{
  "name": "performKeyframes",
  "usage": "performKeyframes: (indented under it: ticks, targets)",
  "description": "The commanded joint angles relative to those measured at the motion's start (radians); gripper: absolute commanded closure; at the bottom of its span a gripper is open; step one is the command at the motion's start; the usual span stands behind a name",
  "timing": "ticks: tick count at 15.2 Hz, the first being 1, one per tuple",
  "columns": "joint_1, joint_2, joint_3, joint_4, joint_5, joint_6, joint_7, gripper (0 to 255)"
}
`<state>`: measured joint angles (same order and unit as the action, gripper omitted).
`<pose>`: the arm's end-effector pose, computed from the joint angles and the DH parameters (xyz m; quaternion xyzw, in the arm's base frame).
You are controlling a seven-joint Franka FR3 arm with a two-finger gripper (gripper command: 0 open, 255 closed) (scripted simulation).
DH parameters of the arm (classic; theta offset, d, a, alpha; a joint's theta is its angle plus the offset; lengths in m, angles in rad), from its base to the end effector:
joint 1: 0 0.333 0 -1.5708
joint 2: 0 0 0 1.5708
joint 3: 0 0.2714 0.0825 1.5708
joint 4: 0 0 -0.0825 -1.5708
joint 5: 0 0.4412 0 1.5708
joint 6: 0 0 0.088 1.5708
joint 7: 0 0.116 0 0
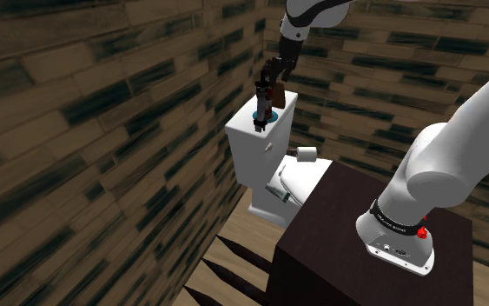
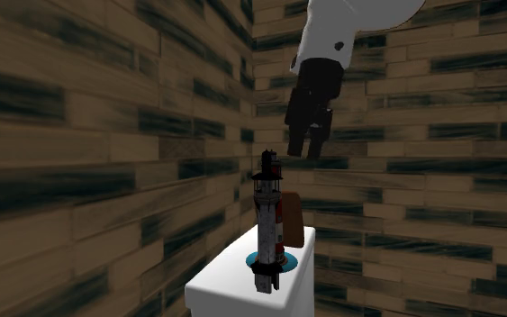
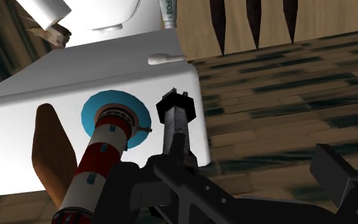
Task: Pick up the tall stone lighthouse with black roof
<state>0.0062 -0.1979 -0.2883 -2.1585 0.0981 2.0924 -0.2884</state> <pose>0.5488 -0.1550 0.4164 -0.9954 0.0177 -0.0788 0.0519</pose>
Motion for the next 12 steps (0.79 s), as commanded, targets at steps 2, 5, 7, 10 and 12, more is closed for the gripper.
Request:
performKeyframes:
  ticks: [2,5,7,10,12]
  targets:
    - [0.002,0.118,-0.031,0.092,0.063,0.029,-0.084,0]
    - [-0.009,0.236,-0.052,0.198,0.137,0.039,-0.167,0]
    - [-0.021,0.3,-0.056,0.26,0.177,0.037,-0.21,0]
    - [-0.023,0.312,-0.053,0.234,0.188,0.073,-0.222,0]
    - [-0.023,0.321,-0.052,0.218,0.196,0.096,-0.231,0]
